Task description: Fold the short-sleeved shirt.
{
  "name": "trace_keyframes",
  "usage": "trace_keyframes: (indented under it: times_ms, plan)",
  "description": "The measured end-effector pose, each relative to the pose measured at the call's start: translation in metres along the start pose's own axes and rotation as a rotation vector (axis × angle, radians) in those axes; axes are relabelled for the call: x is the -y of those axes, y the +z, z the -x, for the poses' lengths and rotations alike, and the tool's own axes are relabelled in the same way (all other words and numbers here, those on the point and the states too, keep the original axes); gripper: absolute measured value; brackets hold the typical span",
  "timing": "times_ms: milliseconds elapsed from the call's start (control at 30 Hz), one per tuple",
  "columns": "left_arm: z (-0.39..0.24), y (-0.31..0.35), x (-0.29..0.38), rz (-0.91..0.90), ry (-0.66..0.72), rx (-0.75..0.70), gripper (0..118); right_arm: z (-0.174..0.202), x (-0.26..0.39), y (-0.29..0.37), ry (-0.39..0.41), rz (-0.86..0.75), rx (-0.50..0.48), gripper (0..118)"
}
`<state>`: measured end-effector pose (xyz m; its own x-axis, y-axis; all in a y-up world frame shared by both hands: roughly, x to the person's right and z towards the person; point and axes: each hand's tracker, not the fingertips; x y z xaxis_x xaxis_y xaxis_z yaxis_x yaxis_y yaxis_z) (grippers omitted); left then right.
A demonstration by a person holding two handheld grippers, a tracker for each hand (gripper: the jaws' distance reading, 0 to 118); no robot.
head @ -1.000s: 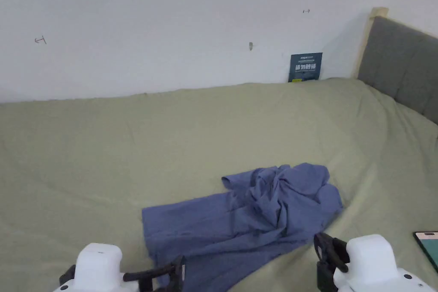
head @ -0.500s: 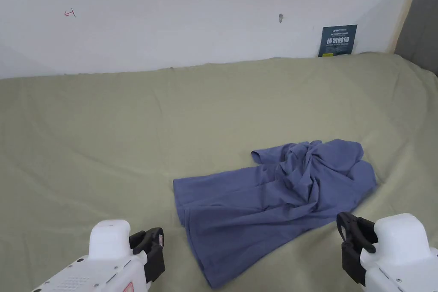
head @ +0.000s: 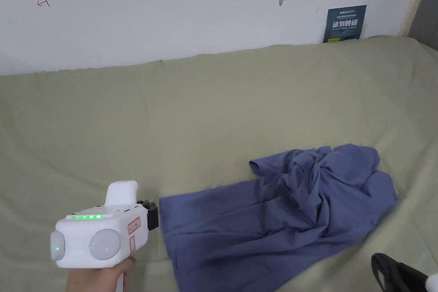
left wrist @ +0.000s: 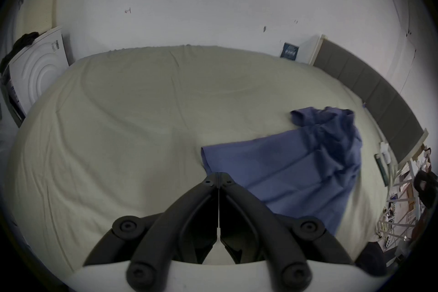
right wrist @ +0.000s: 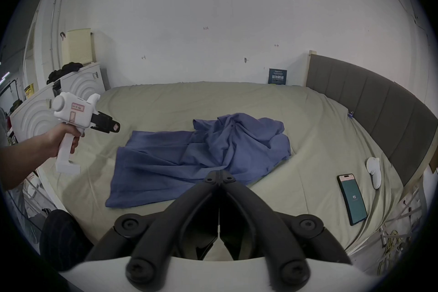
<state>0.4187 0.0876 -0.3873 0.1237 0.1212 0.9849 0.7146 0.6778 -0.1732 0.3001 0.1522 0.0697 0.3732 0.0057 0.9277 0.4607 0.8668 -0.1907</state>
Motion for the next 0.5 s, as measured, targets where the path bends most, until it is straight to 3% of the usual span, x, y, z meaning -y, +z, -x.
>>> trace_keyframes:
  times_ms: [33,67,100,133,167,333,500]
  plan:
    - [0.002,-0.012,-0.004,0.008,-0.008,-0.001,5,-0.003,0.001,-0.004,-0.005,0.009,0.003,0]
    - [0.003,-0.023,-0.008,0.019,-0.016,-0.006,21,-0.007,0.003,-0.009,-0.010,0.019,0.005,0]
    - [0.004,-0.031,-0.012,0.030,-0.029,-0.010,60,-0.009,0.005,-0.013,-0.014,0.028,0.009,0]
    - [0.005,-0.042,-0.016,0.056,-0.043,-0.011,112,-0.011,0.007,-0.017,-0.016,0.038,0.010,0]
    - [0.006,-0.053,-0.018,0.087,-0.063,-0.026,118,-0.012,0.009,-0.020,-0.016,0.047,0.011,0]
    - [0.007,-0.085,-0.032,0.089,-0.109,-0.060,117,-0.015,0.014,-0.032,-0.015,0.074,0.012,0]
    - [0.005,-0.111,-0.030,0.162,-0.092,-0.095,110,-0.013,0.013,-0.037,-0.010,0.081,0.003,0]
